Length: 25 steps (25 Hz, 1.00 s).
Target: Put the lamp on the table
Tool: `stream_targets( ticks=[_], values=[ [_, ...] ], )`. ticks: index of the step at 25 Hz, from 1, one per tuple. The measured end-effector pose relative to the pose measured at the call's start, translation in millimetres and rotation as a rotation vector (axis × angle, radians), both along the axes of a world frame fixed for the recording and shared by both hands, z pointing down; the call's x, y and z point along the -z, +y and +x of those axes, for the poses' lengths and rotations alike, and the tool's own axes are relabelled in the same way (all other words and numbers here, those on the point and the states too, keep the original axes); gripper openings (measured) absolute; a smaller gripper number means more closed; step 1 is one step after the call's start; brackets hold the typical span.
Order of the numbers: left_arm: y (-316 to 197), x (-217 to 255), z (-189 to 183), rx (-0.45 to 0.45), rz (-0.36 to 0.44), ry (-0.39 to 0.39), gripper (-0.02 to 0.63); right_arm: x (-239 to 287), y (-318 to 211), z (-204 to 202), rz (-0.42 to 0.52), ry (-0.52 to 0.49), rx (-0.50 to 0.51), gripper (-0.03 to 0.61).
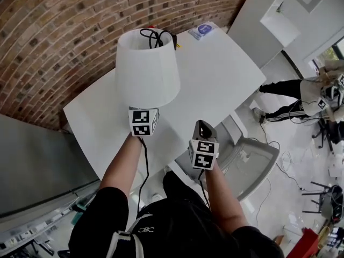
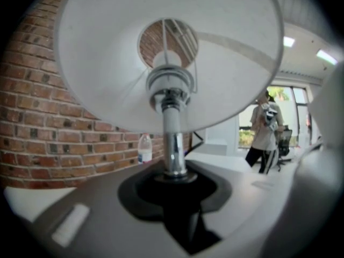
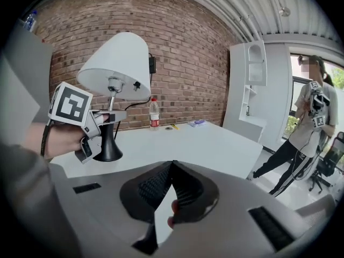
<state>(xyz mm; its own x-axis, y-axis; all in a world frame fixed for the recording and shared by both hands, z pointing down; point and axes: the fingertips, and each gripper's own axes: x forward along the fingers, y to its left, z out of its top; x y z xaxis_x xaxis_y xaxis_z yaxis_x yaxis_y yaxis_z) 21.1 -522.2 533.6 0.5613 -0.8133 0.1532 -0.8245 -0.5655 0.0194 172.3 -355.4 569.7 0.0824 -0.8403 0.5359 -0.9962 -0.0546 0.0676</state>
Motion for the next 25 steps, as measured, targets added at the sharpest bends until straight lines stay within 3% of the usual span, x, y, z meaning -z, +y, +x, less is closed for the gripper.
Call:
stream_targets(
  ticks=[4, 15, 25],
  values=[
    [-23.1, -12.8, 19.7, -0.014, 0.011, 0.0, 0.1, -20.8, -7.3, 8.6, -0.035, 0.024, 0.027, -0.011],
    [-65.5, -38.3, 72.5, -0.039, 0.017, 0.034, 0.1, -54.7, -12.8, 52.4, -0.094, 0.023, -0.01, -0.011],
    [-101.4, -48.5, 108.2, -0.063, 0.029, 0.018, 0.1, -69.6, -21.3, 77.3, -0.123, 0.008, -0.041, -0.011]
  ],
)
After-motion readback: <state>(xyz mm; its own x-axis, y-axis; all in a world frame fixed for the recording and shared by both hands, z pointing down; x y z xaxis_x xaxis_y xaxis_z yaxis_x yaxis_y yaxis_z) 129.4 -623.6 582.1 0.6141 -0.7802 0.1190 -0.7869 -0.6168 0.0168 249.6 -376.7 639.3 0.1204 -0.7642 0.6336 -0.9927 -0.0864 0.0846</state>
